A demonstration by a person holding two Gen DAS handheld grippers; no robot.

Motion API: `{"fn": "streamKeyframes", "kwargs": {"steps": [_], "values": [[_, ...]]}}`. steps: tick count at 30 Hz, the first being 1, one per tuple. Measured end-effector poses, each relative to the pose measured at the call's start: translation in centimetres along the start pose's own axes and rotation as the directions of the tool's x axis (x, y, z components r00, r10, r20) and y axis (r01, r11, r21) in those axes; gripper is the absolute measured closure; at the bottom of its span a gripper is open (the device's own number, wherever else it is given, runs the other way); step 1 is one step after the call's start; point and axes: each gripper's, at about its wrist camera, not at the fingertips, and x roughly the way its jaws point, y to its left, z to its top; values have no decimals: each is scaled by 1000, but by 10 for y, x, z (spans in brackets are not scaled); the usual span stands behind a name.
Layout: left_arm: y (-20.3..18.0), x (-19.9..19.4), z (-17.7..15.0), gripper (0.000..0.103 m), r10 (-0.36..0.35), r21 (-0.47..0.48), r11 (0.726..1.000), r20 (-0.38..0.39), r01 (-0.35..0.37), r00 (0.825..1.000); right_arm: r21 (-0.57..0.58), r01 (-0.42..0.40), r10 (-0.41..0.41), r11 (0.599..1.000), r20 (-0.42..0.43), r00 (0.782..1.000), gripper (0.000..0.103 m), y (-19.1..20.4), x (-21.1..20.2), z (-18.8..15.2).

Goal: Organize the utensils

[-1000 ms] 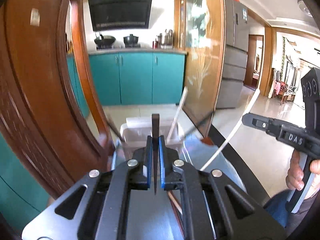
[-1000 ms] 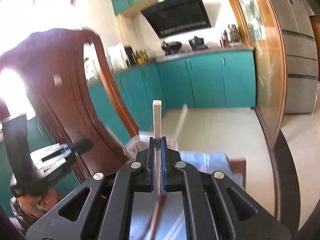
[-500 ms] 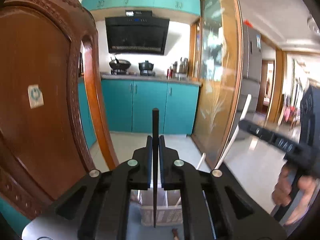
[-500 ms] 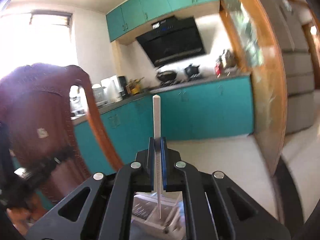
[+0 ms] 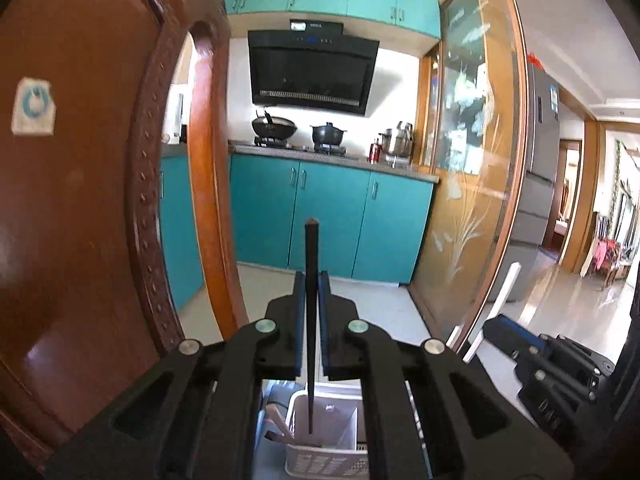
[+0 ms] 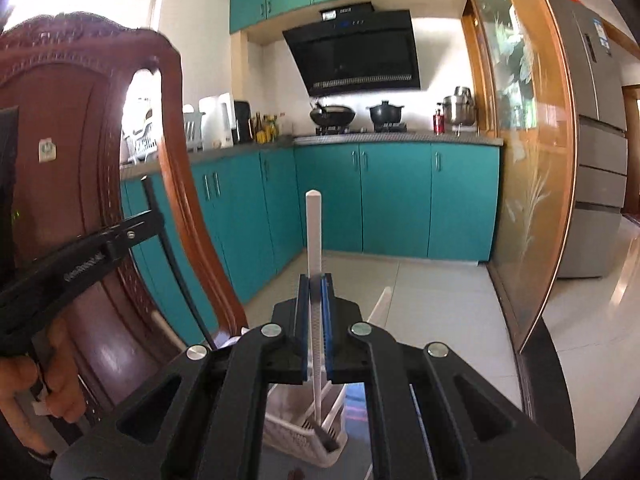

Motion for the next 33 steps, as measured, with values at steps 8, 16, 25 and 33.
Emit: {"fn": "streamKeyframes", "kwargs": {"steps": [8,16,25,33], "values": [[-13,15,-25,96,8,54,999,-78,-4,997,-21,0,0,1000,21,1000,88,7,-24,-6],[-20,-6,-33,90,44,120,992,-60,-36,997,-39,-44,44,998,-19,999,88,17,-57,-24],[-21,-30,-38,82,53,158,986,-34,-47,998,-50,-129,95,990,-430,898,65,19,-13,-154],[-27,-33,-45,78,61,199,979,-26,-54,998,-92,-131,47,987,-618,785,65,37,22,-206]]}}
